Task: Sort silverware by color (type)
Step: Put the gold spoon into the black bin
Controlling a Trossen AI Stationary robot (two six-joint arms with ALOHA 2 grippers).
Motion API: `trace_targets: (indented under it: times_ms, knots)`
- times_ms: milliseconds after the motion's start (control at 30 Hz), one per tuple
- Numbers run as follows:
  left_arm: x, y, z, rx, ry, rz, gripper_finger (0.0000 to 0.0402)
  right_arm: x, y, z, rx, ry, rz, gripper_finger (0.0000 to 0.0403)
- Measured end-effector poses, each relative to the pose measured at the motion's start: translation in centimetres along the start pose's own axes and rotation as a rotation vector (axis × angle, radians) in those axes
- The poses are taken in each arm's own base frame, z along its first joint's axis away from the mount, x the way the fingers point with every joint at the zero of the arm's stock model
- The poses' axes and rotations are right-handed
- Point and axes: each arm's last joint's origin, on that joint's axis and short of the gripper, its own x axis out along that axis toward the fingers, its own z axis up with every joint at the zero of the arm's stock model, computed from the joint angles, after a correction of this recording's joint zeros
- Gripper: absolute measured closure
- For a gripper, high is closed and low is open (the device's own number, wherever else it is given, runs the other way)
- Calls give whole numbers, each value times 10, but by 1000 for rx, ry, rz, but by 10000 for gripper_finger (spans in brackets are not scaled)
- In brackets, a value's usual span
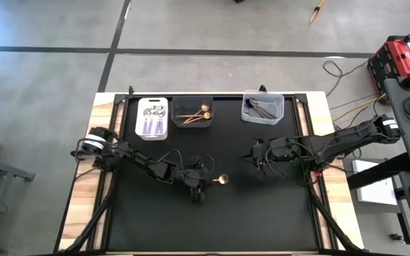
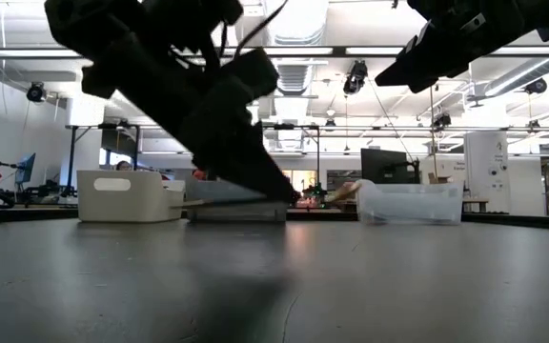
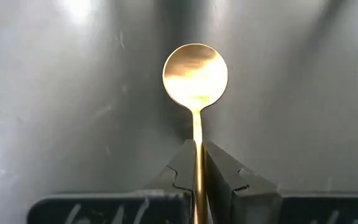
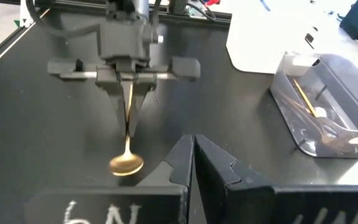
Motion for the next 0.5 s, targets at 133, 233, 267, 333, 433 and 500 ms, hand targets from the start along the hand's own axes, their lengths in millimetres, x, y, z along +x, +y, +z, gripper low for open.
trace_targets:
  times_ms: [133, 233, 267, 333, 433, 500]
  knots:
    - [-11, 2, 11, 20, -24, 13, 401, 0, 0, 0, 0, 0, 0, 394]
    - [-21, 5, 19, 39, -32, 20, 401, 0, 0, 0, 0, 1, 0, 394]
    - [-24, 6, 22, 45, -38, 20, 401, 0, 0, 0, 0, 1, 0, 394]
    - [-32, 9, 29, 54, -56, 22, 401, 0, 0, 0, 0, 1, 0, 394]
    - [-45, 15, 39, 68, -62, 33, 401, 0, 0, -1, 0, 2, 0, 394]
    - [-52, 22, 43, 80, -53, 47, 401, 0, 0, 0, -1, 1, 1, 394]
